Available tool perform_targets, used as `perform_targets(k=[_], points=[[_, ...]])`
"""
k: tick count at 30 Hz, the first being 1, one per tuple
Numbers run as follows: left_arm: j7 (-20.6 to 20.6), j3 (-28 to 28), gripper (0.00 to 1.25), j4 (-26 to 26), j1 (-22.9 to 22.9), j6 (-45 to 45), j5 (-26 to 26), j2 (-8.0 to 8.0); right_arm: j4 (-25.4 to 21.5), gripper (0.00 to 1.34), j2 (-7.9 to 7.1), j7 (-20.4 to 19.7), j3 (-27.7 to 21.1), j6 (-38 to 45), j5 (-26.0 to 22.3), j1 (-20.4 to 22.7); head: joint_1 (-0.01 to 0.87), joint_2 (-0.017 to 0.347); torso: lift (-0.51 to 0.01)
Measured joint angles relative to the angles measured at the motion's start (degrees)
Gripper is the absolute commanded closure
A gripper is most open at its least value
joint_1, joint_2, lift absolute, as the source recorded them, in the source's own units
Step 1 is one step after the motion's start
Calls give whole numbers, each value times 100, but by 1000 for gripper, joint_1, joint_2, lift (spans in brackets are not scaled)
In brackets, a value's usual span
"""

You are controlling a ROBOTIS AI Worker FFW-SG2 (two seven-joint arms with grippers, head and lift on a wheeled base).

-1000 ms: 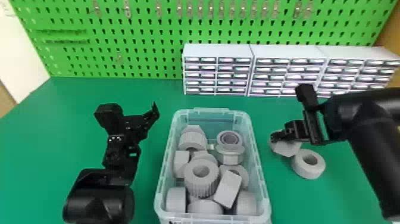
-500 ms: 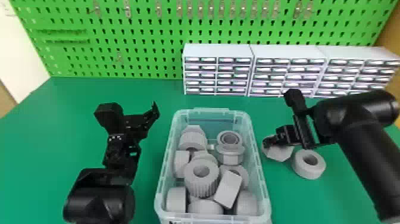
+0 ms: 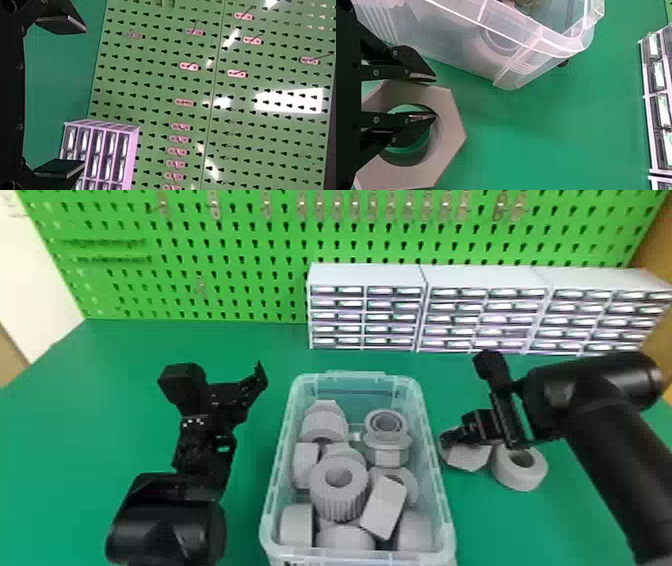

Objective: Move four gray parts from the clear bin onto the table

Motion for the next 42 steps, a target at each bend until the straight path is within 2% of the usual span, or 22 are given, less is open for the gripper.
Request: perform_targets(k=[24, 30, 37, 42], points=[[1, -14, 98, 0, 24, 0, 0, 0, 177, 998, -17, 1, 143, -59, -8, 43, 693, 72, -52], [0, -15, 98, 0, 26, 0, -5, 0, 200, 857, -17, 0, 153, -74, -7, 41, 693, 72, -52], [0, -9, 98, 0, 44, 0, -9, 0, 210, 565, -17, 2, 153, -66, -14, 36, 693, 72, -52], [0, 5, 98, 0, 55, 0, -9, 0, 210, 555, -17, 3, 139, -38, -36, 30, 693, 72, -52]])
